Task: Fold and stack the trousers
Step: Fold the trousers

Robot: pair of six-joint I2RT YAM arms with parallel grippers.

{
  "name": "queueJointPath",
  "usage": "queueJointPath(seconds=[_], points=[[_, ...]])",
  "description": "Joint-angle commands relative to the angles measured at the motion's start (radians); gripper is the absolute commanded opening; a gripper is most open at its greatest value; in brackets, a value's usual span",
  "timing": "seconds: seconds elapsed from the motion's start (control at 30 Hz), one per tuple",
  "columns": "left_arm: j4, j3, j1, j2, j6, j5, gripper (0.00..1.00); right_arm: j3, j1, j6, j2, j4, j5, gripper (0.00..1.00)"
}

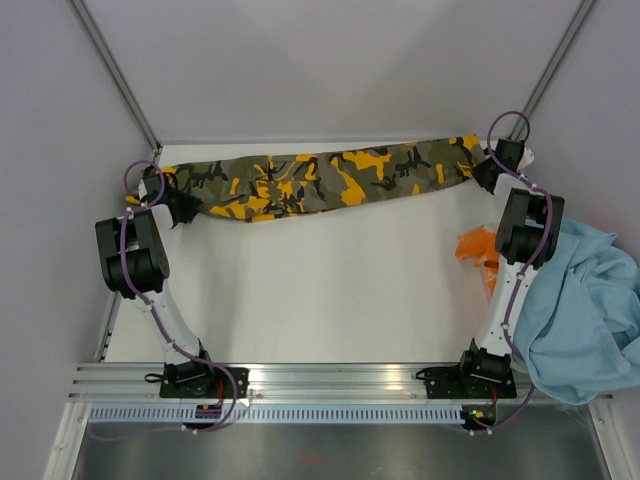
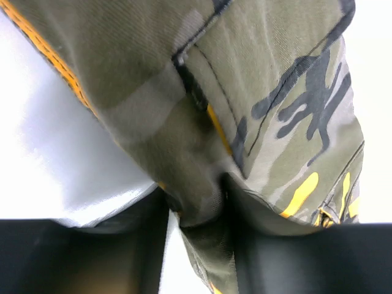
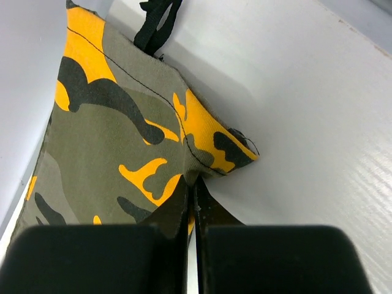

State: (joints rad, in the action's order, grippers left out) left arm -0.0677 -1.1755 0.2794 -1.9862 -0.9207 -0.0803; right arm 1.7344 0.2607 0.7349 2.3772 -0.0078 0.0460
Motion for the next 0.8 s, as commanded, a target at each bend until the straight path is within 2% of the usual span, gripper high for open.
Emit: queueJointPath(seconds=[0.0, 0.03, 0.1, 0.13, 0.27, 0.57, 0.77], points=[[0.028, -0.033, -0.005, -0.045, -0.001, -0.071, 0.36, -0.038, 0.051, -0.06, -0.004, -0.107, 0.038, 0.0], [0.026, -0.038, -0.006, -0.052, -0.016, -0.09, 0.21, -0.045, 0.055, -0.068, -0.013, -0.106, 0.041, 0.0], [0.028, -0.038, -0.006, -0.066, -0.027, -0.101, 0.06, -0.073, 0.067, -0.075, -0.038, -0.101, 0.041, 0.0], [0.028, -0.036, -0.006, -0.066, -0.03, -0.099, 0.02, -0.084, 0.074, -0.078, -0.045, -0.097, 0.04, 0.0], [0.048, 0.006, -0.005, -0.031, -0.02, -0.07, 0.02, -0.151, 0.098, -0.081, -0.097, -0.083, 0.029, 0.0], [0.1, 0.212, -0.005, 0.211, 0.052, -0.027, 0.02, -0.39, 0.12, -0.127, -0.312, -0.037, 0.058, 0.0], [0.123, 0.336, -0.005, 0.358, 0.112, -0.003, 0.02, -0.472, 0.126, -0.178, -0.366, -0.043, 0.046, 0.0]])
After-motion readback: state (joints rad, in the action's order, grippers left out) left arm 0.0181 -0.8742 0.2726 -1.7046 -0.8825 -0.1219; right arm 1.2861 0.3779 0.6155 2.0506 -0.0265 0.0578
